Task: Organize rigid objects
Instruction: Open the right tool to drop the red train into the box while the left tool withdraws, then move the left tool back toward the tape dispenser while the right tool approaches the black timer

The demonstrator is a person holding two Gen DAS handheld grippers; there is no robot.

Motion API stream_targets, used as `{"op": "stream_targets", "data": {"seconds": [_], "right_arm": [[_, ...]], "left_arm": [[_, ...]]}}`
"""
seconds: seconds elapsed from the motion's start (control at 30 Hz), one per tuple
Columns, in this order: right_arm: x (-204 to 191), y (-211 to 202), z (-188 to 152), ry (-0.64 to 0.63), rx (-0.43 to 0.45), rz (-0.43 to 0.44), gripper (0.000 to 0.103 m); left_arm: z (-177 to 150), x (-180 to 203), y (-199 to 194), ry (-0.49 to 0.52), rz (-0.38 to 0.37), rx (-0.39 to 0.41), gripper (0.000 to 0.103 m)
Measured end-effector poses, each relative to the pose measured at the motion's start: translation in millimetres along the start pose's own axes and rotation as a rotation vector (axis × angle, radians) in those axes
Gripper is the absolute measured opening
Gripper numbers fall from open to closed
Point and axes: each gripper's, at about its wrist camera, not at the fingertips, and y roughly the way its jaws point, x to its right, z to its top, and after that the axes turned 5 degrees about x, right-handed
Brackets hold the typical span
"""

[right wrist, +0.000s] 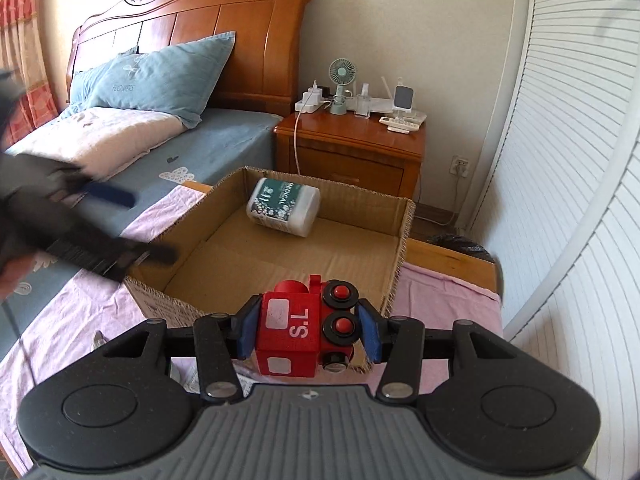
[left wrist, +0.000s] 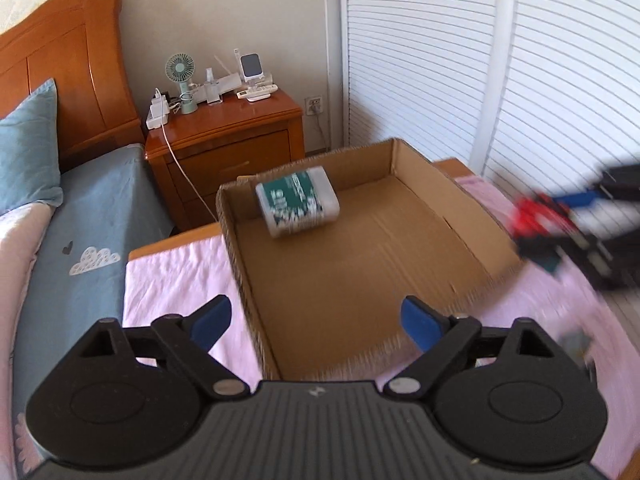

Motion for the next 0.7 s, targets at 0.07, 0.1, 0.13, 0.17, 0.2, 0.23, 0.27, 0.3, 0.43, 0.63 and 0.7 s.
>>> {"op": "stream_targets", "data": {"seconds": [0.07,0.1,0.13,0.17,0.2,0.23,0.27,0.3,0.43,0.63,0.7], "right_arm": [[-1,8,8,0.001,-0.005,0.006,0.055],[-1,14,12,0.003,-0.01,0.012,0.055],[-1,19,16,0.005,-0.013,0.016,0.055],[-1,26,22,0.006,-0.019,0.02,0.055],[-1,33,27,0.006,-0.025,0.02,0.055],[-1,40,31,0.007,-0.03,0.018,0.055],[0,47,36,0.009,-0.04,0.02,0.055],[1,55,40,0.01,-0.049,0.025,0.055],[4,85,55,0.019,-0.074,0.018,0.055],[16,118,66,0.074,-0.089,-0.006,0.078],[19,116,63,0.09,-0.082,-0.003,0.095]], "left_arm": [[-12,5,-15,0.019,0.006,0.011,0.092],[-18,7,-21,0.02,0.011,0.017,0.093],[-24,8,-27,0.016,0.015,0.023,0.093],[-29,9,-31,0.01,0.016,0.025,0.093],[-34,9,-34,0.0,0.02,0.021,0.093],[-38,9,-36,-0.008,0.024,0.016,0.093],[-43,9,-37,-0.017,0.032,0.011,0.093],[-46,9,-39,-0.025,0.041,0.007,0.093],[-59,10,-44,-0.044,0.078,0.012,0.093],[-70,6,-49,-0.089,0.091,0.015,0.093],[-71,5,-50,-0.092,0.089,0.01,0.093]]}}
